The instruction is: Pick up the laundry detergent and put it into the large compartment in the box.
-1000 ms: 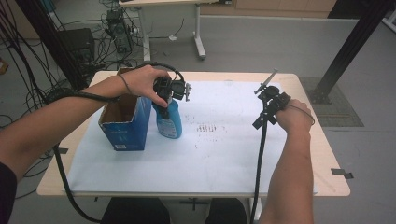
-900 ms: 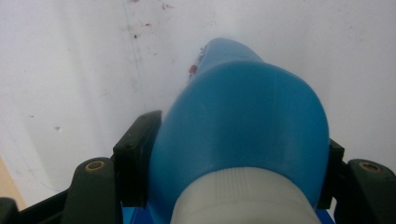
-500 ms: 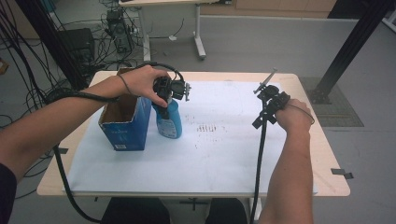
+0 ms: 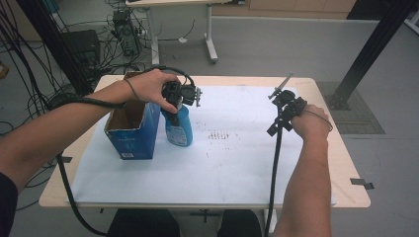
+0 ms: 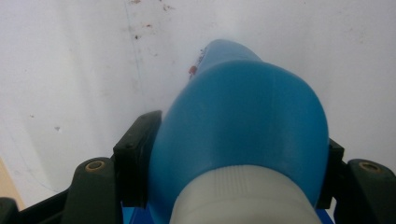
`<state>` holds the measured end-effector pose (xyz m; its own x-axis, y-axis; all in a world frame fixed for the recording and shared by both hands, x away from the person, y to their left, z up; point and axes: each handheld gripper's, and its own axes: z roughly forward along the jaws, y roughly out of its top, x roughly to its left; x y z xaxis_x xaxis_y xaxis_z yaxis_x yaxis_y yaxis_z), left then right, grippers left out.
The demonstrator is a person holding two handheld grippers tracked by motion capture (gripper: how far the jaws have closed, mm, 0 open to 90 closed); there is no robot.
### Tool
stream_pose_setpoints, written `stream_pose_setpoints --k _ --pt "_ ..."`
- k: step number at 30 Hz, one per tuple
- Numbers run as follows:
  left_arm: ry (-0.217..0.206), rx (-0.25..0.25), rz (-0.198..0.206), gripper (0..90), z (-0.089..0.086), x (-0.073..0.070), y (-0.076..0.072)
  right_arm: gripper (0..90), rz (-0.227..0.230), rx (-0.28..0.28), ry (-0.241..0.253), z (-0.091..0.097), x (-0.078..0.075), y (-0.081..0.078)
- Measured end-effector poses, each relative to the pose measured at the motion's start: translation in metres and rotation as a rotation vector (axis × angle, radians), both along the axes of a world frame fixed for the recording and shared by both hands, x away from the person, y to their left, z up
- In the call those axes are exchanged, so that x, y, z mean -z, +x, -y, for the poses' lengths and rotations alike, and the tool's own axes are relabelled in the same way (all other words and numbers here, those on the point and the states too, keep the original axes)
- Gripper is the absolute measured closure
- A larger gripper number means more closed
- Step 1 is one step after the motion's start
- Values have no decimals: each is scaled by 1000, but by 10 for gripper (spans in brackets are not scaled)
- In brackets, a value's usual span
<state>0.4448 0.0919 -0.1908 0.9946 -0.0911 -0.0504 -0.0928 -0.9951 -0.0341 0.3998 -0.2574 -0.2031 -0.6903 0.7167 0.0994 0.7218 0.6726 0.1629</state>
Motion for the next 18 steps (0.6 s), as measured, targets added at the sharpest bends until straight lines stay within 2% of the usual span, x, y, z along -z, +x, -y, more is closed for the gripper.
stream_pose_setpoints --k 18 --pt "0 -4 2 348 0 0 -1 37 1 -5 -12 -2 -2 1"
